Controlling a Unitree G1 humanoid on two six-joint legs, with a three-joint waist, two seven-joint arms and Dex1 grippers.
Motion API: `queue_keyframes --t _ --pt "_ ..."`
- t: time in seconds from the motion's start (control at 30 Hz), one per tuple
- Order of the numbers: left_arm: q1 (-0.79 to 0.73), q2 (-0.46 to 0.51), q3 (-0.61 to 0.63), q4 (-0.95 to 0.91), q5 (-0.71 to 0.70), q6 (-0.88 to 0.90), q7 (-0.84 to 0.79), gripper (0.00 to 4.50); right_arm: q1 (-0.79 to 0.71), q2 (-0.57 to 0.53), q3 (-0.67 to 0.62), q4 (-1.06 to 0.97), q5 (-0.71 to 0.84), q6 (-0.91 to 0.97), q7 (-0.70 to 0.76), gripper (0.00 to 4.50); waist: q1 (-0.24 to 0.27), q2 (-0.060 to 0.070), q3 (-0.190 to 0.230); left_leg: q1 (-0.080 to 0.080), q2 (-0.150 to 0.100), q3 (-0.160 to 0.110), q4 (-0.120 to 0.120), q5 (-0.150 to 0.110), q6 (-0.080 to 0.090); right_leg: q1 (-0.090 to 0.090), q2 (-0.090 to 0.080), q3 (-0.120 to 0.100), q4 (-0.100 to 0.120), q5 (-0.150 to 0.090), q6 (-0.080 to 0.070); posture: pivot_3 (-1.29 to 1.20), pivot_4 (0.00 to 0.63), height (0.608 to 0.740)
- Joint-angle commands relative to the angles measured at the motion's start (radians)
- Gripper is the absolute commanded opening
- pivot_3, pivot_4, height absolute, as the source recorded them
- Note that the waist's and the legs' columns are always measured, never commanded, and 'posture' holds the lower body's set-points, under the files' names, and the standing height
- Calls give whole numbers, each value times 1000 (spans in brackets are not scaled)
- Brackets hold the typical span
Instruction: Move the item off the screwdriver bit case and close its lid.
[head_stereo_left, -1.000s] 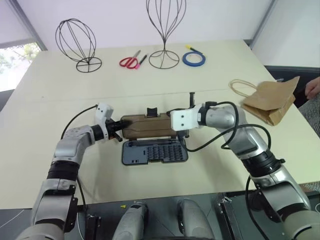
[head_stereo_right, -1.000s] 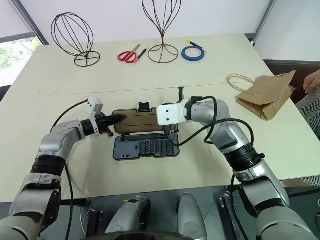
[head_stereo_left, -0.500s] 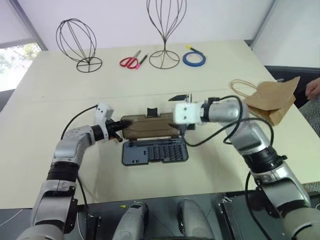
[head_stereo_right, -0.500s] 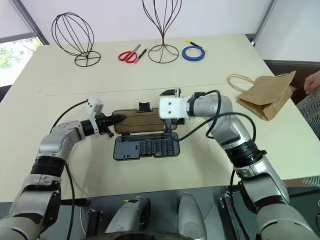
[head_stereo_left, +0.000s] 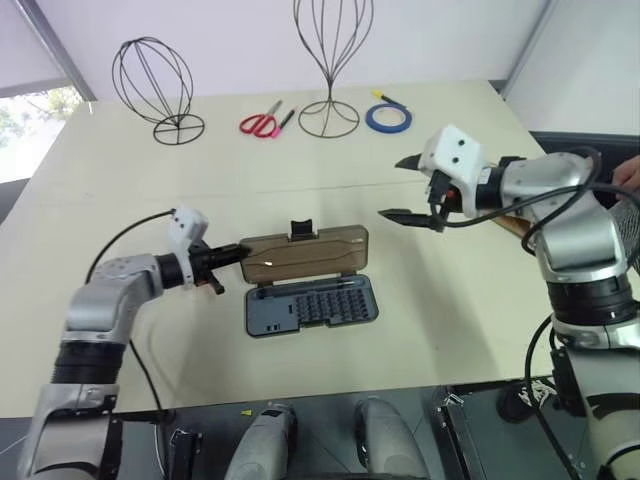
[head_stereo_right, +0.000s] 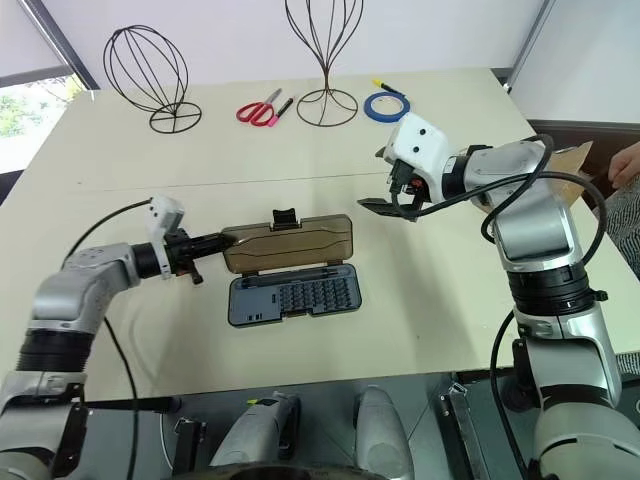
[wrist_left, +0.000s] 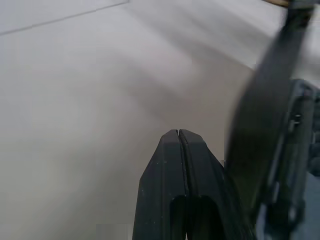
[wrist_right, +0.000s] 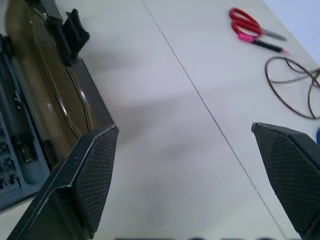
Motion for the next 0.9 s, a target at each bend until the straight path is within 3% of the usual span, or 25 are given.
queue_keyframes --t 0.03,0.33,0.67,0.8,0.9 --pt "19 48 36 -100 -64 62 -38 0 -15 -8 -12 18 17 -12 -31 4440 0 0 0 0 0 0 0 0 0 0 0 0 0 0 0 0 150 740" --pt "27 69 52 -247 -163 187 -20 0 -16 11 16 62 22 -36 -69 4440 4 0 0 0 0 0 0 0 0 0 0 0 0 0 0 0 150 740" --pt "187 167 72 -410 -248 295 -56 0 -33 7 26 70 35 -19 -84 4440 1 0 1 0 0 1 0 0 0 0 0 0 0 0 0 0 150 740" --pt "328 224 116 -493 -278 311 -77 0 -28 29 13 17 91 65 -79 4440 -3 1 1 0 0 1 0 0 1 0 0 1 -1 0 0 0 150 740" --pt "320 225 129 -484 -288 304 -55 0 -10 58 -1 -47 162 181 -91 4440 3 1 2 0 1 1 -1 0 1 0 0 1 -1 0 0 0 150 740"
